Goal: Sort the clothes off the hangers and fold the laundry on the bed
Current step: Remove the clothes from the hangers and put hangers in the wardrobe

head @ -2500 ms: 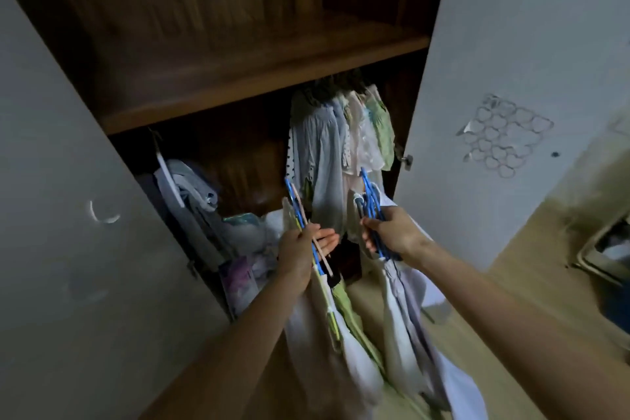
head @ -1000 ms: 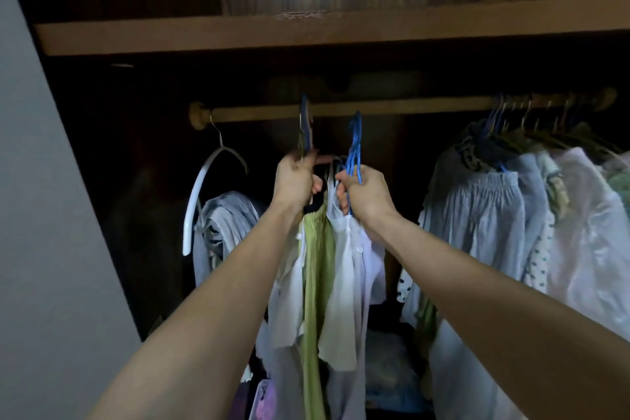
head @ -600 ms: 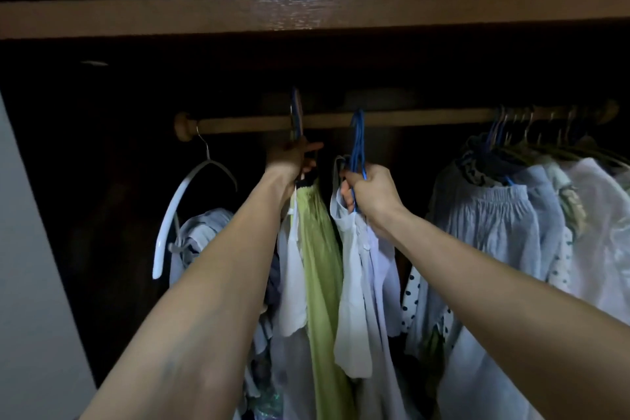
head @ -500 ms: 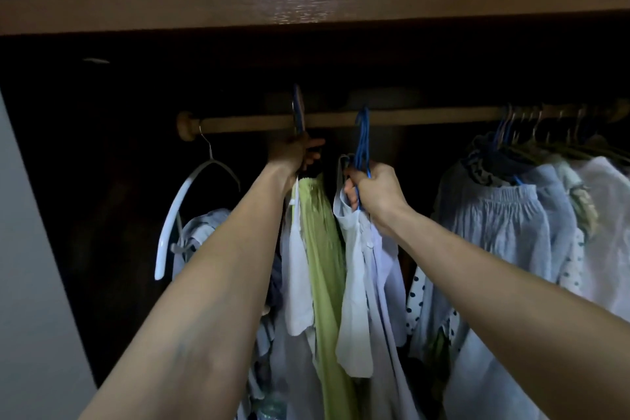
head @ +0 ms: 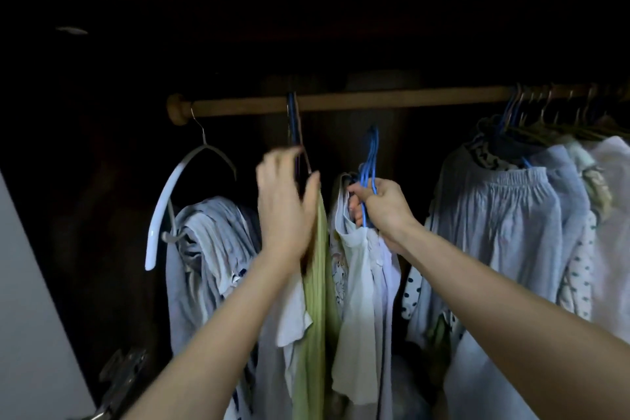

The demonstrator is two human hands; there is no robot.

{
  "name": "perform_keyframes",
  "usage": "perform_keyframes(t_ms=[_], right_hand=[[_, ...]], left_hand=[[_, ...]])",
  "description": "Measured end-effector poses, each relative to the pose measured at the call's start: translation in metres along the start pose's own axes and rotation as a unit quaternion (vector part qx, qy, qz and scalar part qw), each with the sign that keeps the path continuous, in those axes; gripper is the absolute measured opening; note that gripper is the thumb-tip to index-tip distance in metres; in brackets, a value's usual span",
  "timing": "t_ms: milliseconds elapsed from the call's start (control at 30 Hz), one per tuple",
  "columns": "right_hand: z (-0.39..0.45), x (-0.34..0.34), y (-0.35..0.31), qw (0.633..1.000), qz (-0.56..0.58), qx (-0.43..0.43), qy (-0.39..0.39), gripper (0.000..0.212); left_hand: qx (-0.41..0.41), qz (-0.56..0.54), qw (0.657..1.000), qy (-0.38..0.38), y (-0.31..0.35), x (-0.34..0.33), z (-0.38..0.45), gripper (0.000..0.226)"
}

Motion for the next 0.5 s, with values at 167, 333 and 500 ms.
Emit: perform_keyframes(t_ms=[167, 333, 500], right_hand=[[-0.005, 0.018, 0.014, 0.999, -0.024, -0.009, -0.043, 0.022], [-0.027, 0.021, 0.017, 0.989, -0.044, -0.033, -0.134, 0.019], [-0.054, 0.039, 0.014, 0.965, -0.143, -0.030, -0.217, 0.013]], left_hand=[[0.106, 0.019, 0.947, -0.304, 0.003, -0.032, -0.129, 0.023], [0.488, -0.282, 0.773, -0.290, -0.027, -0.070, -0.120, 0.039], [0.535, -0.315, 0.701, -0.350, -0.010, -0.104, -0.093, 0.026]])
Point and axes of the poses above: each hand's wrist, its own z-axis towards the middle knuckle, its own x-axis out of the back of the hand, y = z × x, the point moved 7 cm from there along z, towards the middle knuckle, and after that the axes turned 13 degrees about x, right-handed, at the moved point
